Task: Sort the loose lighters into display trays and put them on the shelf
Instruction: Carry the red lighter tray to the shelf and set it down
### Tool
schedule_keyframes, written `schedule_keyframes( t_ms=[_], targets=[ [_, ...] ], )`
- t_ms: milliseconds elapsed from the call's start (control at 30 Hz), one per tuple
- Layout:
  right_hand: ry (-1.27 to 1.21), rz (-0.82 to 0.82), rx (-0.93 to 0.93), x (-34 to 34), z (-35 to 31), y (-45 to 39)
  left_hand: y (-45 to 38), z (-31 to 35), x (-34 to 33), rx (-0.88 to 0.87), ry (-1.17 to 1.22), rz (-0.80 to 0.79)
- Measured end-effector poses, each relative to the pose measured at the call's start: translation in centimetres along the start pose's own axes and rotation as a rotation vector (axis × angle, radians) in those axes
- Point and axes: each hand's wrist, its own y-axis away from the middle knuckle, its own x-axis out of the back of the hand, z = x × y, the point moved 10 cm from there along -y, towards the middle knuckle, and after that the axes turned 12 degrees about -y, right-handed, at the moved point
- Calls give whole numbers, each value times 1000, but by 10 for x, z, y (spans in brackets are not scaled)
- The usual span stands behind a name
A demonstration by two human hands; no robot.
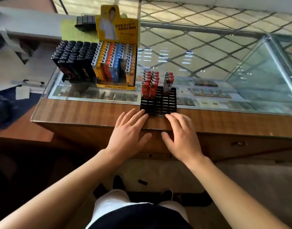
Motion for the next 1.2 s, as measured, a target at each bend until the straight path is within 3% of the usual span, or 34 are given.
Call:
schedule_keyframes(
  t_ms=[133, 233, 333, 500, 833, 1033, 1200],
  targets=[
    [-59, 37, 19, 11, 2, 4, 0, -3, 12, 5, 115, 53],
    [-220, 135, -61, 27, 11, -10, -16, -24, 31, 125, 199, 133],
    [-171, 148, -139, 30, 24, -28, -31, -40, 26, 240, 106, 39],
    [-38, -8, -183, 13, 33, -49, -46, -39, 4, 259, -15, -94],
    [-194, 43, -146, 3, 40, -61, -56, -36, 4, 310, 53, -63],
    [-409, 75, -168, 12, 40, -59, -54, -35, 13, 322, 252, 3],
    [-507, 121, -133, 29, 29, -56, -49, -30, 24, 408, 670, 88]
  ],
)
